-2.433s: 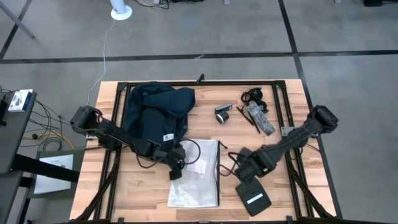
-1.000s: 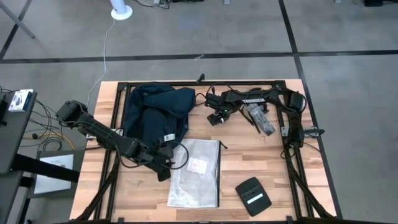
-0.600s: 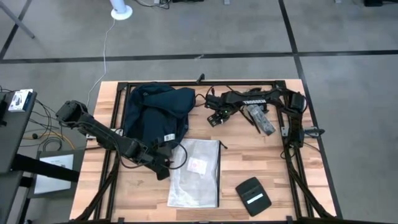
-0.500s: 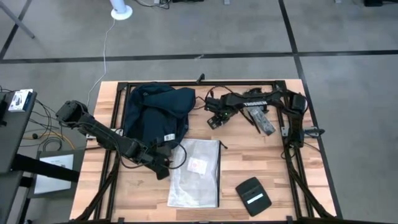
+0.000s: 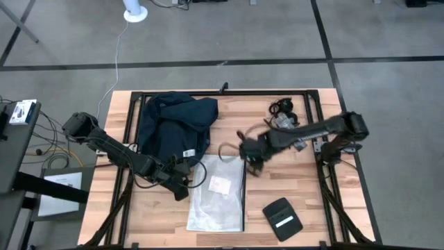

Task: Unpack backpack
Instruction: Put the black mini fan into the white zip lock bag

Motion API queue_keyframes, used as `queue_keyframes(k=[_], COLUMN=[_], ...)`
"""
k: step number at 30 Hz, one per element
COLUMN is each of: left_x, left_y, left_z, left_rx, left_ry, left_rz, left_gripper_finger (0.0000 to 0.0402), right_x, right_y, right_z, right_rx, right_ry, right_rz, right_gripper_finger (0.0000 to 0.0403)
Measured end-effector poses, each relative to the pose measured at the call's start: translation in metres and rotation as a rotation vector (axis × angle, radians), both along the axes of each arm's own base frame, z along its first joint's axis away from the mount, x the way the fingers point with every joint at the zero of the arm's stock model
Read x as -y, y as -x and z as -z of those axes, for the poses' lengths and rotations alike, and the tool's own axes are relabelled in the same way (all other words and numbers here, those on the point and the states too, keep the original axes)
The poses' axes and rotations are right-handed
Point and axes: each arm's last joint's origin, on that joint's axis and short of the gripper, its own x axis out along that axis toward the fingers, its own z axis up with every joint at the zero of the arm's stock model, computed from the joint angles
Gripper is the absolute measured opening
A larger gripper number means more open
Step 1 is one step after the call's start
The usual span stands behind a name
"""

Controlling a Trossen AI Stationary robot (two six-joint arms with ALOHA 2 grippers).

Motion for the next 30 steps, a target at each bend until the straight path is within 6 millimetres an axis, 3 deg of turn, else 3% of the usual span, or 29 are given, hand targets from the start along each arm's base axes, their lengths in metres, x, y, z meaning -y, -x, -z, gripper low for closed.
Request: queue_keyframes(k=[5, 11, 15, 20, 24, 30], left_x=[0.000, 0.001, 0.007, 0.017, 0.019, 0.021], left_y=[0.000, -0.001, -0.006, -0.017, -0.020, -0.025], left_z=[0.000, 0.004, 0.013, 0.028, 0.042, 0.054], left_rx=[-0.001, -0.014, -0.025, -0.023, -0.058, -0.073], left_ry=[-0.010, -0.017, -0.003, 0.044, 0.041, 0.006], left_rz=[0.013, 0.017, 0.046, 0.121, 0.121, 0.114], left_gripper_finger=[0.0152, 0.0152, 0.0152, 0.0152, 0.0152, 0.0152], right_x=[-0.061, -0.117, -0.126, -0.127, -0.127, -0.130], right_y=[0.012, 0.007, 0.003, -0.004, -0.007, -0.017], right_z=[-0.002, 0.028, 0.042, 0.056, 0.057, 0.059], right_rx=[0.007, 0.007, -0.010, -0.021, 0.001, 0.090], right_ry=[-0.070, -0.136, -0.112, -0.097, -0.097, -0.096], right_rz=[-0.208, -0.462, -0.541, -0.587, -0.595, -0.619], right_gripper_finger=[0.0222, 0.0234, 0.0218, 0.0224, 0.0238, 0.0219])
